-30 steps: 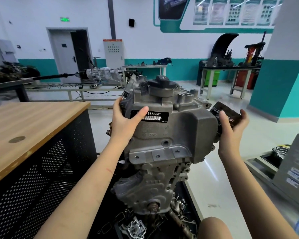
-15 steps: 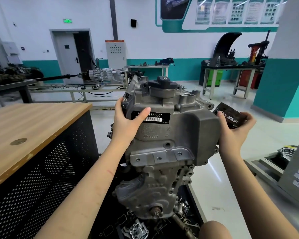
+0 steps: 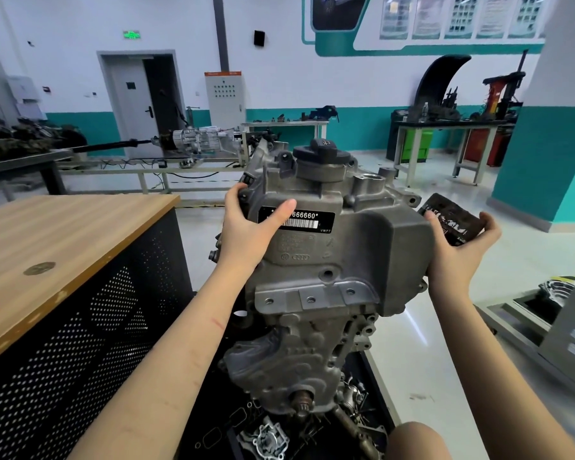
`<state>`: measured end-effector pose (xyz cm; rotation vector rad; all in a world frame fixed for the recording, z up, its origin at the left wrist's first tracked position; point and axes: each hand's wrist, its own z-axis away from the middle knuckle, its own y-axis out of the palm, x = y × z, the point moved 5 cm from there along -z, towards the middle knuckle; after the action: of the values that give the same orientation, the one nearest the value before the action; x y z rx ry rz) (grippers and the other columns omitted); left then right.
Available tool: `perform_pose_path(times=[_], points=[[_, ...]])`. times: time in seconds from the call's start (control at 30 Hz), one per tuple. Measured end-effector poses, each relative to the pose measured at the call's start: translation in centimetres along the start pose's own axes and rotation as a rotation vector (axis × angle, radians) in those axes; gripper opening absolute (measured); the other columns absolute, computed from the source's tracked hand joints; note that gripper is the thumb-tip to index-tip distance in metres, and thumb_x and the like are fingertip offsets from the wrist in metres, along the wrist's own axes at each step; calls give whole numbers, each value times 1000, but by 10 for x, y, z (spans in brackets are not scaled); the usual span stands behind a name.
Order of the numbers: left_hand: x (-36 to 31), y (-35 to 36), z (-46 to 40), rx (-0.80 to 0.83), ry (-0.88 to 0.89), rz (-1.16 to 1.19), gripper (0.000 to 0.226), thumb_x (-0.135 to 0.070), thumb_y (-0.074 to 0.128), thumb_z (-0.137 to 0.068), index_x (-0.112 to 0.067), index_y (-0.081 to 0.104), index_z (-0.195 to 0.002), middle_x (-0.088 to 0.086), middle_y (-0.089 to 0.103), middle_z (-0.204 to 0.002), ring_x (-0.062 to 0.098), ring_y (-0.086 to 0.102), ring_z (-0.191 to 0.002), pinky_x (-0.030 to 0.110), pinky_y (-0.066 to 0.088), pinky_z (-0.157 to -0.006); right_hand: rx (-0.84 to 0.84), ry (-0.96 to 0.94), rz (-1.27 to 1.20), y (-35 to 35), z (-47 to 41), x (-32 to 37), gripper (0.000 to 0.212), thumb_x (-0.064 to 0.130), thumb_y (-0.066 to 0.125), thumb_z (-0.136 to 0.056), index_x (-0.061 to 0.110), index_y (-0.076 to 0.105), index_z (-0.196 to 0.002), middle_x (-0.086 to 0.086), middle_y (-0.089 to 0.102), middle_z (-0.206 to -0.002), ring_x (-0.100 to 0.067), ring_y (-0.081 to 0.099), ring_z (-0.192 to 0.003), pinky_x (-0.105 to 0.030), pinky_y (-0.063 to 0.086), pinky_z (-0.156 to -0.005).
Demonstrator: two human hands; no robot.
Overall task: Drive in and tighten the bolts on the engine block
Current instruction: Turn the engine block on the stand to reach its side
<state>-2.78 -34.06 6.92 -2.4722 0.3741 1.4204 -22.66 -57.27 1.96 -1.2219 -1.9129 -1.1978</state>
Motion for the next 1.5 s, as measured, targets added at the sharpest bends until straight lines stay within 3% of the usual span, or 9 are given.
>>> perform_pose_path(times=[0.2,0.47,0.57,0.67,0.8,0.97,1.13,1.27,1.5], points=[[-4,0,-2,1,24,-31,77,-59,67,-56,-23,42,-119,-22,48,-100,6,51,-97,20,38,-80,15,31,-7,2,1,1,75,34,71,-75,22,27,-133,5,53,-112,1,61,-81,-26,50,-84],[-2,-1,-4,-2,65,-46,67,-50,73,-65,-22,42,-116,-18,48,-100,9,50,-97,12,35,-74,-31,27,-16,1,1,-1,72,35,73,-73,25,31,-131,11,54,-106,11,61,-72,-10,47,-69],[-1,-2,-2,-14,61,-40,70,-47,74,-69,-21,41,-125,-12,47,-109,8,46,-103,10,32,-78,10,37,28,1,3,2,73,36,70,-77,24,27,-135,7,53,-113,4,61,-84,-25,51,-85],[-1,-1,0,-1,37,-21,79,-50,71,-68,-20,36,-133,-11,42,-118,7,42,-109,21,32,-89,30,35,52,-1,8,12,77,41,62,-81,17,20,-140,-7,41,-135,-12,52,-115,-38,41,-104],[0,-1,3,23,14,-4,96,-58,73,-62,-23,30,-140,-9,40,-128,4,35,-114,24,29,-94,41,-157,98,-1,27,44,71,46,47,-81,12,27,-140,7,33,-133,15,34,-118,-5,27,-99],[-2,-2,1,7,3,-2,90,-53,71,-67,-26,29,-142,-4,34,-145,1,29,-116,24,27,-95,242,-400,291,14,61,74,71,47,48,-78,7,37,-136,-16,32,-145,-22,27,-137,-36,22,-114],[-1,-3,-1,3,-2,-16,93,-55,72,-64,-26,30,-142,-7,36,-144,2,32,-117,23,28,-95,323,-502,451,34,75,75,69,46,59,-74,0,51,-124,-20,40,-138,-19,32,-129,-24,21,-109],[-3,-2,0,4,-5,-7,91,-54,72,-65,-26,31,-141,-14,38,-129,1,32,-113,23,29,-92,264,-538,469,34,71,76,49,21,68,-73,-7,56,-111,-23,55,-120,-30,51,-115,-4,26,-99],[-5,-2,0,12,-20,-38,78,-60,67,-55,-29,42,-122,-13,47,-112,15,45,-115,30,37,-93,226,-563,432,36,74,81,39,13,68,-72,-8,60,-103,-22,61,-111,-19,51,-106,-7,31,-97]])
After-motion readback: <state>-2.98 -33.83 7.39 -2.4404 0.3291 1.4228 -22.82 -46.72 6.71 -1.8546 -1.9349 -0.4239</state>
